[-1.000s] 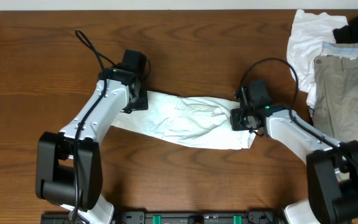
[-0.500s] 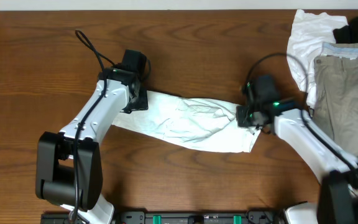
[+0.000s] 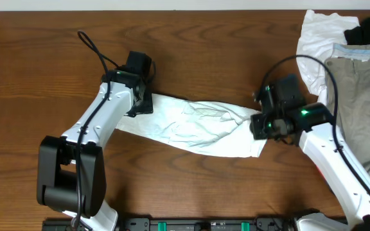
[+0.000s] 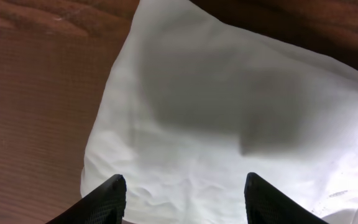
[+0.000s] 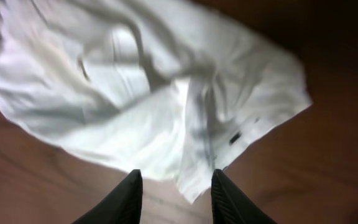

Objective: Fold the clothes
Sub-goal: 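Adjust the right gripper on the shirt's right end, pulling it rightward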

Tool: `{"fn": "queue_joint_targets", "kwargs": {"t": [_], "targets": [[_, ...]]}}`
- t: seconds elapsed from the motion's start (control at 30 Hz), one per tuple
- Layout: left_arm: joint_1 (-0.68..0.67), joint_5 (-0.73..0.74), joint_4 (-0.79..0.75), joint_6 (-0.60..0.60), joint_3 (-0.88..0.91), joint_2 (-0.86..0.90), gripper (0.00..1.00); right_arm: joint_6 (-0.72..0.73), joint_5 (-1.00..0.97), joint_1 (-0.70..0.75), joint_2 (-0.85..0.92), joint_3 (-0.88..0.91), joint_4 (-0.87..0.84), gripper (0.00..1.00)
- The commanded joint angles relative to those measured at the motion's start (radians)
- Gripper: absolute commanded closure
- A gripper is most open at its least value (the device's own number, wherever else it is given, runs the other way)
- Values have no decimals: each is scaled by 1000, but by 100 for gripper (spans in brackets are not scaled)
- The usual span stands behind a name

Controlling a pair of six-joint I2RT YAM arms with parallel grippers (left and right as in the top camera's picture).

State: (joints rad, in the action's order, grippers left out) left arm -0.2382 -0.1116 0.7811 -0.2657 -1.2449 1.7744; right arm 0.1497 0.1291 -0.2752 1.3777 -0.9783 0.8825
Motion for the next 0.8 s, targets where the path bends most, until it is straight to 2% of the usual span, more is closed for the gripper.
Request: {"fn": "queue_joint_targets", "kwargs": {"t": [0.0,0.3,0.77], "targets": [[0,-5,3,-9,-15,1,39,-32,37,1,16,71,-18,66],[0,-5,3,-9,-15,1,39,-58,167,7,17,163,-122,65],[0,-5,3,-9,-15,1,39,-50,80,9,71,223,-196,62]]}}
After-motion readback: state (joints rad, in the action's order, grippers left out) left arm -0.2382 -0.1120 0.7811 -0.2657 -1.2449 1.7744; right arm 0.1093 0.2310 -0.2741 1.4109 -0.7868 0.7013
